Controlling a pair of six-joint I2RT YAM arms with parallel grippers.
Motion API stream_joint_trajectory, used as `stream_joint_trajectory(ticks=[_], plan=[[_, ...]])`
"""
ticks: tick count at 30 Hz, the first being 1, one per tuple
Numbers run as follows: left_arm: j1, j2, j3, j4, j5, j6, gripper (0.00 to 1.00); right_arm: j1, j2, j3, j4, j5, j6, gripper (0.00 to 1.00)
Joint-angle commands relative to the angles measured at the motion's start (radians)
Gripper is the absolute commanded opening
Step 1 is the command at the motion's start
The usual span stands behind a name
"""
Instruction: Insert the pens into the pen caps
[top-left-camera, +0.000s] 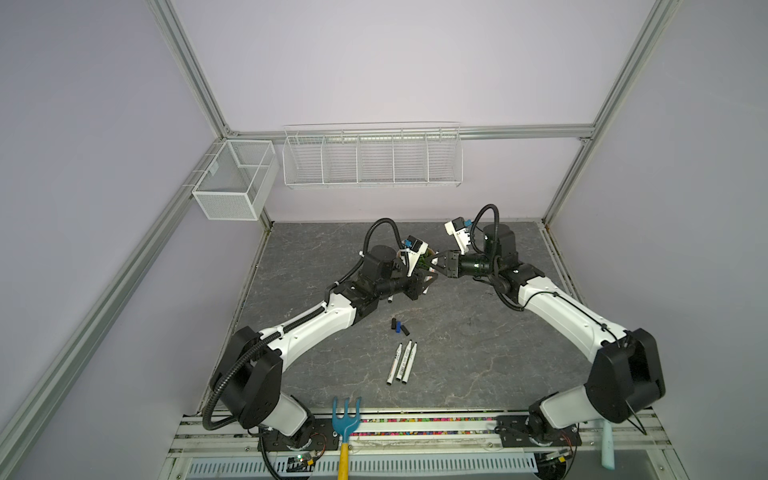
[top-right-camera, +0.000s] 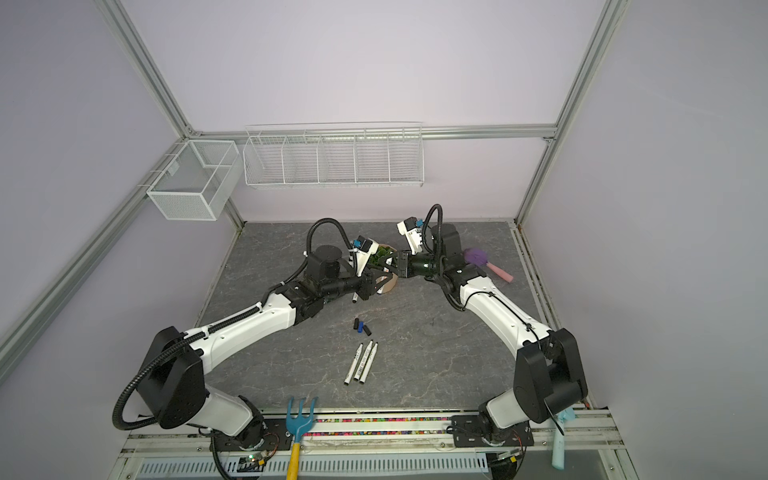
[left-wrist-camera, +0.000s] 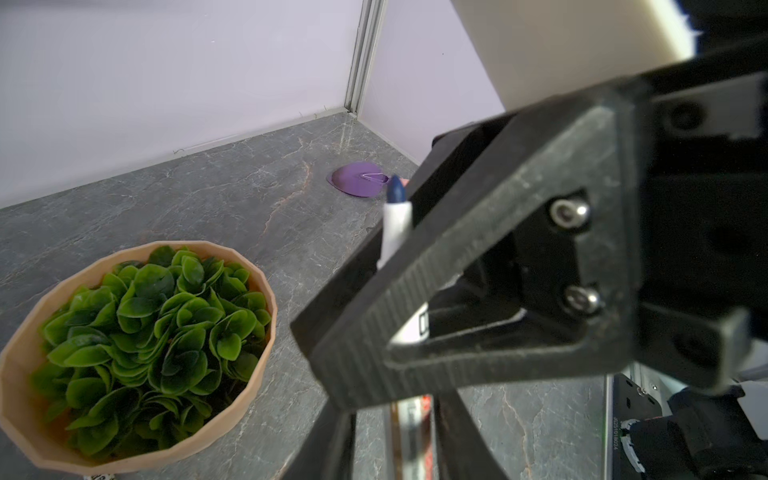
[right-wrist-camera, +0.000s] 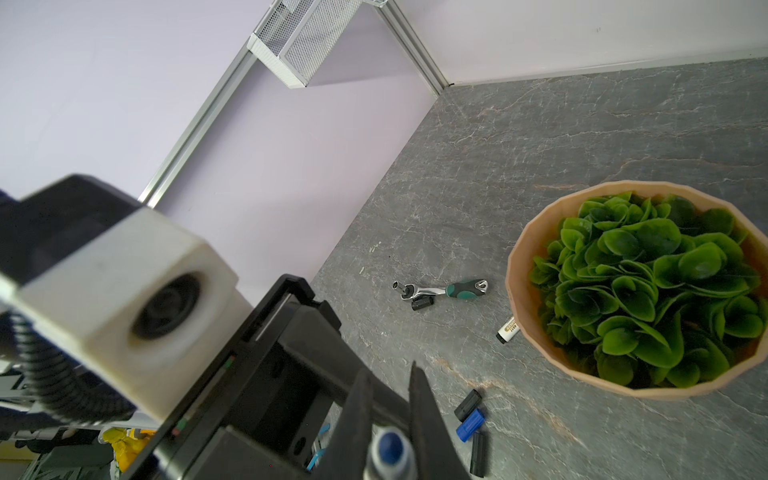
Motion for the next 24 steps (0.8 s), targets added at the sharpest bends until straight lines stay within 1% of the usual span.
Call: stream_joint_trajectory(ticks=[1,8,14,16,21,22,23,24], plan=[[-0.001,0.028,0.028,0.006,0.013,0.008,0.3,0.005,-0.036,-0.015,0.003,-0.014,-0.017,0.07],[-0.001,0.037,0.028,0.04,0.025,-0.014,0.28,0.006,-0.036,-0.017,0.0,-0.011,-0.019,0.07],[-0.001,0.032,0.04,0.039,0.024,-0.005,0.27,0.006,-0.033,-0.02,-0.007,-0.008,-0.025,0.07],[-0.001,0.027,0.039,0.039,0.022,-0.005,0.26,0.006,-0.034,-0.021,-0.013,-0.005,-0.029,0.07],[0.001,0.007,0.015,0.048,0.006,-0.015,0.0,0.006,-0.034,-0.021,-0.027,0.0,-0.037,0.08],[0.001,0.001,0.005,0.051,-0.008,-0.02,0.0,0.007,-0.036,-0.021,-0.03,0.001,-0.04,0.1],[0.003,-0.003,-0.006,0.052,-0.024,-0.025,0.0,0.009,-0.036,-0.018,-0.036,0.006,-0.043,0.14],[0.008,-0.009,-0.02,0.054,-0.048,-0.036,0.0,0.011,-0.039,-0.016,-0.052,0.021,-0.052,0.27]])
